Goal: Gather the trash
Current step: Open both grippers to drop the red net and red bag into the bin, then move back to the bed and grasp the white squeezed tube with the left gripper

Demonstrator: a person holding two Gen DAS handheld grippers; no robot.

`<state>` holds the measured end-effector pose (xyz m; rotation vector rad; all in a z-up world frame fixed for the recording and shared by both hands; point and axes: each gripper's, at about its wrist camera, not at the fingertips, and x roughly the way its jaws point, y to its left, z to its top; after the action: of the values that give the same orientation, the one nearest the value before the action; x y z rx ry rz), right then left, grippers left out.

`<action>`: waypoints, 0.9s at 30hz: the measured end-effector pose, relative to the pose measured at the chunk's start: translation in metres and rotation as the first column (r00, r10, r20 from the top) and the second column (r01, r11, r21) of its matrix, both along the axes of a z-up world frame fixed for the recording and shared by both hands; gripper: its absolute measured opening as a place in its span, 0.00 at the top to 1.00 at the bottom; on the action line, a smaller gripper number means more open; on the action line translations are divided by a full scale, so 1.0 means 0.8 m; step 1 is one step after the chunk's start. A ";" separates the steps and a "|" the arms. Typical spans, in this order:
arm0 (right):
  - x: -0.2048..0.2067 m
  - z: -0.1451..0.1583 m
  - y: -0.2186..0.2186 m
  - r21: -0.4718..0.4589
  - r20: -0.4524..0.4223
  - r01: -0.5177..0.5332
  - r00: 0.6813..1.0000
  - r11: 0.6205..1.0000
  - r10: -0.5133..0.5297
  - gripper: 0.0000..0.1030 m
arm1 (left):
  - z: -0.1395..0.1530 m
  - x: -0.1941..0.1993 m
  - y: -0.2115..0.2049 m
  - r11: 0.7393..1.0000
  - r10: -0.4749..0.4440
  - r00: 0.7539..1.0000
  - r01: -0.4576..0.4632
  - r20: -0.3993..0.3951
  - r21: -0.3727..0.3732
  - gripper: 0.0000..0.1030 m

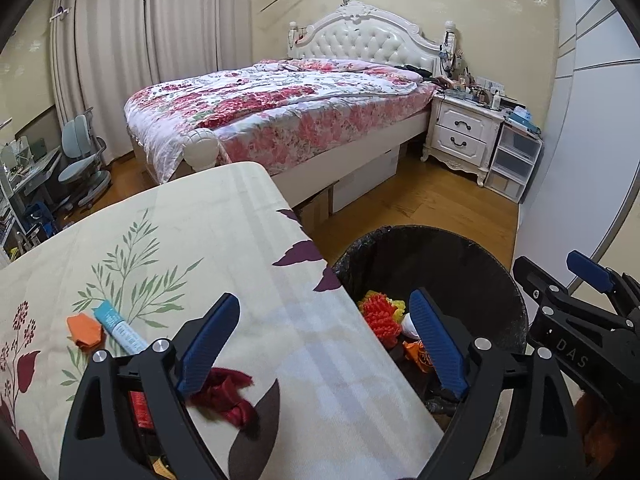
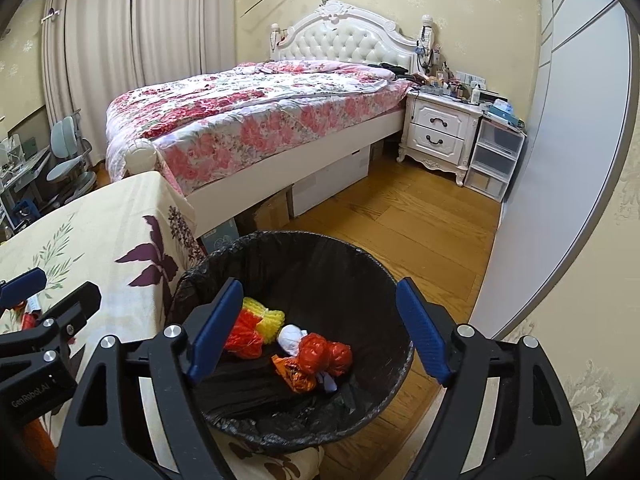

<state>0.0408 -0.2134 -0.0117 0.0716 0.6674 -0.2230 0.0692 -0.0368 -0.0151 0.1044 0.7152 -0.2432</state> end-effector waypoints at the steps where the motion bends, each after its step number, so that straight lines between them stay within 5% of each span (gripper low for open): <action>1: -0.004 0.001 0.004 0.004 0.000 -0.008 1.000 1.000 0.008 0.25 | 0.002 -0.005 0.006 1.000 0.006 1.000 -0.006 -0.001 0.006 0.16; 15: -0.055 0.005 0.078 0.025 -0.011 -0.136 0.991 0.990 0.137 0.25 | 0.008 -0.066 0.107 0.992 0.123 0.992 -0.123 -0.001 0.034 0.16; 27: -0.060 -0.011 0.140 0.043 -0.041 -0.240 0.970 0.970 0.242 0.25 | -0.029 -0.085 0.182 0.977 0.212 0.973 -0.208 -0.086 0.051 0.22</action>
<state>-0.0068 -0.1015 -0.0206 0.0214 0.7195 0.0223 0.0009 0.1092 -0.0382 0.0569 0.8163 -0.0301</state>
